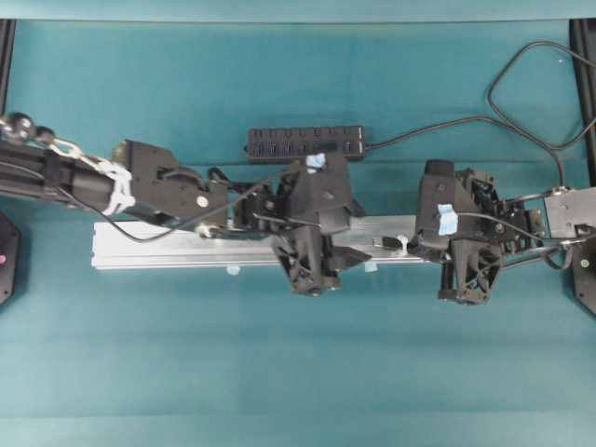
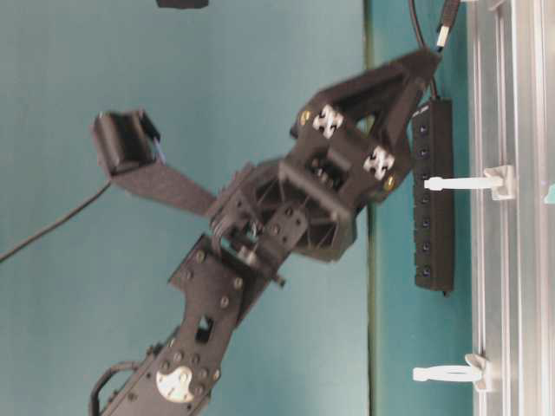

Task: Pass the USB cable through three rings with both arms.
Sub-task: 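Grasp the plug emerging from the ring with the left gripper, then release the cable with the right gripper and pull it back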

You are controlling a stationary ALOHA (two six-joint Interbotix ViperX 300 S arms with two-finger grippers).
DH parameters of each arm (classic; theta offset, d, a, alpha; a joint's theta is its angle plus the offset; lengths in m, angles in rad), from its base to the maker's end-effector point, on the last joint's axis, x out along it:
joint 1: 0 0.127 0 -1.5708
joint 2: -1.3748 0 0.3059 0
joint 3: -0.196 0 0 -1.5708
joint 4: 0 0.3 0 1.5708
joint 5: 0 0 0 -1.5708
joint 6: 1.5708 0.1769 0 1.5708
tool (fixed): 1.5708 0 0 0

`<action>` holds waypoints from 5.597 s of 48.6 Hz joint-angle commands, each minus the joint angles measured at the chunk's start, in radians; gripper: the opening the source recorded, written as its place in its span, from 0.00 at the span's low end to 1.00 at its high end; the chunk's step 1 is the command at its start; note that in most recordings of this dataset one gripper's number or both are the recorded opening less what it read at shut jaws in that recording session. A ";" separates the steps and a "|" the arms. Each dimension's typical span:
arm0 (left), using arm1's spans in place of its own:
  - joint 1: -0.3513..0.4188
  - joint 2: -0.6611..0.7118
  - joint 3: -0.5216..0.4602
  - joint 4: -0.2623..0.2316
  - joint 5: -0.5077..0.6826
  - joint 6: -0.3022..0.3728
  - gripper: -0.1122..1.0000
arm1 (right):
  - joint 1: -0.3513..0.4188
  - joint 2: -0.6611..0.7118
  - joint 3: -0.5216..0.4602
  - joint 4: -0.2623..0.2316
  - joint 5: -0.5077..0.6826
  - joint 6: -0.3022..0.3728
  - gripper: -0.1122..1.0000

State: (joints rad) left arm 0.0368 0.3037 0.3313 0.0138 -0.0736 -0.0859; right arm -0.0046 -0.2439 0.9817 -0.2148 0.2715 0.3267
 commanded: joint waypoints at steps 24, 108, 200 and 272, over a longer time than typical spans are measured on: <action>0.000 0.064 -0.091 0.000 -0.005 0.006 0.84 | -0.002 0.003 -0.006 -0.002 -0.035 0.003 0.05; -0.002 0.072 -0.074 0.005 0.058 0.018 0.31 | -0.003 -0.058 -0.005 -0.002 0.086 0.009 0.56; -0.003 -0.091 0.041 0.005 0.066 0.031 0.31 | -0.023 0.058 -0.172 -0.018 -0.037 -0.035 0.04; 0.002 -0.575 0.422 0.005 0.067 -0.009 0.82 | 0.006 0.268 -0.345 -0.018 0.133 -0.107 0.03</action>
State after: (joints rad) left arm 0.0368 -0.2577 0.7655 0.0153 -0.0015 -0.0936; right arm 0.0015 0.0199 0.6596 -0.2301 0.4080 0.2301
